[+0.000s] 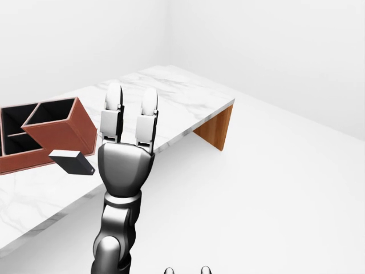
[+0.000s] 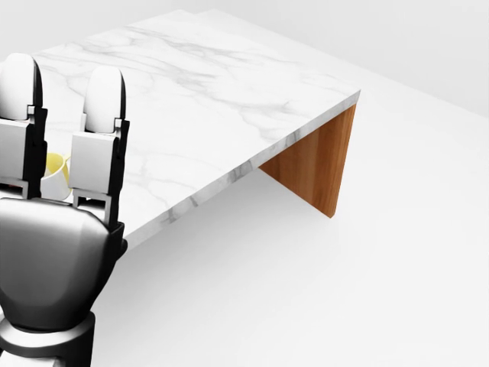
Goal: Pick up the book and place it in the right compartment of the caddy.
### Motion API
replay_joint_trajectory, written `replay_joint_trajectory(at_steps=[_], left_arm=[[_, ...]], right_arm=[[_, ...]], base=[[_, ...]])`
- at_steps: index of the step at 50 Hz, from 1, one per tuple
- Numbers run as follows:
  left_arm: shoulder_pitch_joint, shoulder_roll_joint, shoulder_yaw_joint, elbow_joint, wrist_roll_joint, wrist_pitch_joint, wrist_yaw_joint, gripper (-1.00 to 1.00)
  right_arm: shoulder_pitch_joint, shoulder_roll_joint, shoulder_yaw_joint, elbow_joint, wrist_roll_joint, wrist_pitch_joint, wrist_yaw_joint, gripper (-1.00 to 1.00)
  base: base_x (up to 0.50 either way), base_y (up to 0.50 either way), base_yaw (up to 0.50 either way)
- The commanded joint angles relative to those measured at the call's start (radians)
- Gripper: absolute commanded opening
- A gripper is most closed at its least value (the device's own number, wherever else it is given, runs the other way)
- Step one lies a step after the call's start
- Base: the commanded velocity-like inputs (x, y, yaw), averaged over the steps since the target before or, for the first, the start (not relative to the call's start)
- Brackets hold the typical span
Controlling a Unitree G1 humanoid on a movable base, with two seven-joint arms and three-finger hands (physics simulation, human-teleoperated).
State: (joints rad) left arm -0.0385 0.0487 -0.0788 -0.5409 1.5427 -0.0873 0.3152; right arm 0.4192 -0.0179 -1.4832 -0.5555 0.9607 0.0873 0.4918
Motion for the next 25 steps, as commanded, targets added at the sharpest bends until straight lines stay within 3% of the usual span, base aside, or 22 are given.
replay_joint_trajectory(at_steps=[1,15,25], left_arm=[[0.001,0.000,0.001,-0.006,-0.004,0.000,-0.004,1.00],[-0.001,-0.001,0.002,-0.006,-0.005,0.000,-0.006,1.00],[0.000,-0.001,-0.001,-0.011,-0.002,0.000,-0.010,1.00]], right_arm=[[0.001,-0.002,-0.002,-0.004,-0.007,0.000,-0.010,1.00],[0.000,0.003,0.002,-0.012,-0.025,0.000,0.003,1.00],[-0.002,0.005,0.007,-0.009,-0.032,0.000,0.011,1.00]], base=[[0.00,0.00,0.00],[0.00,0.00,0.00],[0.14,0.16,0.00]])
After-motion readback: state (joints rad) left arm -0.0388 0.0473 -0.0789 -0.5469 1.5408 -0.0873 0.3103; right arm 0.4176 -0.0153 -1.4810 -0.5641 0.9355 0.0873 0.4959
